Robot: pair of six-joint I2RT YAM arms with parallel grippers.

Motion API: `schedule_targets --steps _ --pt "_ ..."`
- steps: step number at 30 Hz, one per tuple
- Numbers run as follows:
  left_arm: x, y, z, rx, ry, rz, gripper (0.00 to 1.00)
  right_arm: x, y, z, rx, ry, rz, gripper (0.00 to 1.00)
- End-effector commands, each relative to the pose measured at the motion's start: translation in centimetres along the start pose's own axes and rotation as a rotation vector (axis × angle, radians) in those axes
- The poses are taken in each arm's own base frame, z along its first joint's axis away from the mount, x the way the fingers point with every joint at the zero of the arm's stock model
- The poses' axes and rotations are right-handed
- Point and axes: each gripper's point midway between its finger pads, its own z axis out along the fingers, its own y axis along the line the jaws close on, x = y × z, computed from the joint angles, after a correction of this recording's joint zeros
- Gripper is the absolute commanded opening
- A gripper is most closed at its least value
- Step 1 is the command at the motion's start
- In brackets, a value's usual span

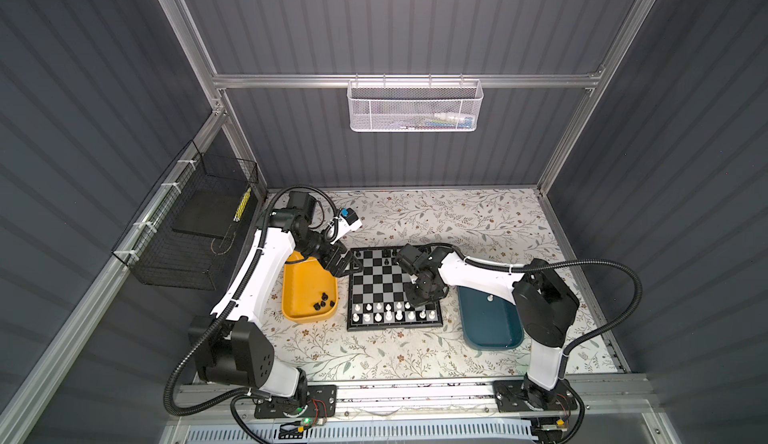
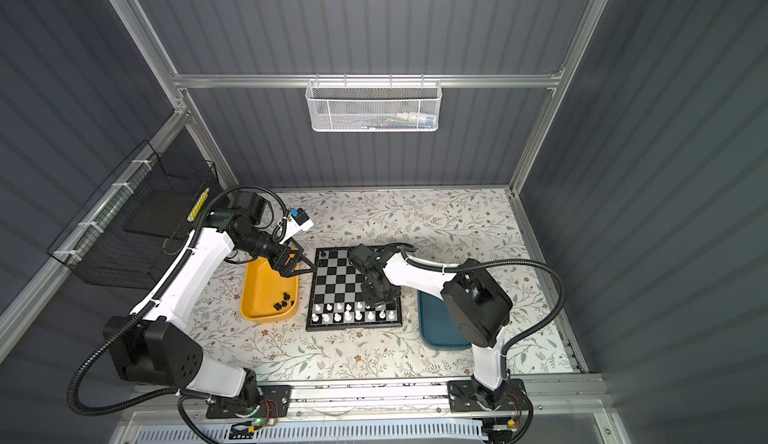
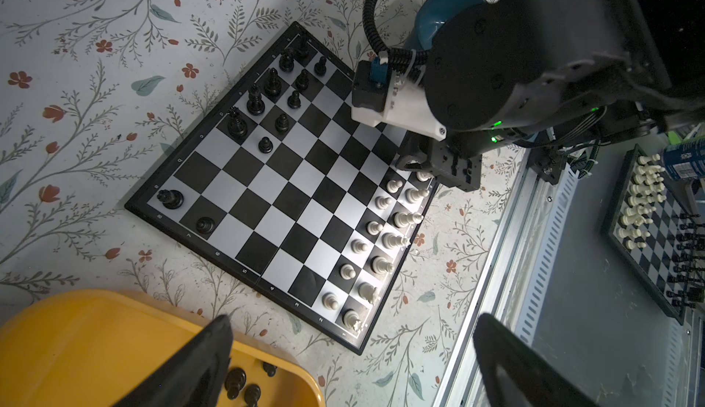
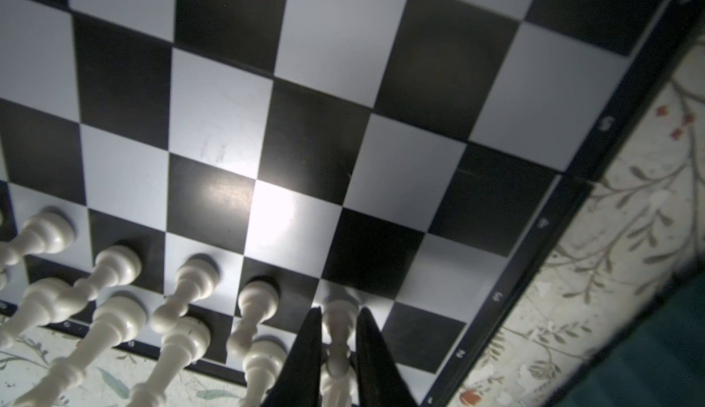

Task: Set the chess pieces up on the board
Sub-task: 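Lower the pawn onto the second-nearest row and open the right gripper, then move the open right gripper back over the teal tray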

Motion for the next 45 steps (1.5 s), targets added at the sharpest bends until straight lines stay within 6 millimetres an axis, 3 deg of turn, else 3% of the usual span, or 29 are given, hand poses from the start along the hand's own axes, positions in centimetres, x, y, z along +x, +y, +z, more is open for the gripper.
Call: schedule_targets --steps 1,16,21,25,32,39,45 --pt "0.1 -1.0 -0.3 0.018 -0.008 0.008 1.0 0.4 -0.1 0.1 0.016 0.016 0.003 0.23" --pt "0.1 -0.7 -0.1 0.012 -0.001 0.014 0.99 -1.1 -0.2 -2.1 0.038 -0.036 -0.037 0.28" --pt "-0.1 -0.7 -0.3 0.011 -0.002 0.017 1.0 -2.2 0.2 -3.8 0.021 -0.081 -0.047 0.29" --pt "-0.1 -0.8 -0.4 0.011 -0.001 0.019 1.0 -3.1 -1.0 -5.7 0.04 -0.118 -0.037 0.28" --pt "-0.1 -0.9 -0.4 0.017 -0.002 0.016 1.0 -3.1 -6.2 -7.8 0.045 -0.19 0.105 0.27" --pt "-0.2 -0.9 -0.4 0.021 -0.005 0.019 1.0 -0.2 -13.8 -8.2 0.091 -0.216 0.293 0.26" --pt "-0.2 -0.9 -0.3 0.026 -0.005 0.017 1.0 2.3 -18.3 -7.4 0.12 -0.21 0.414 0.25"
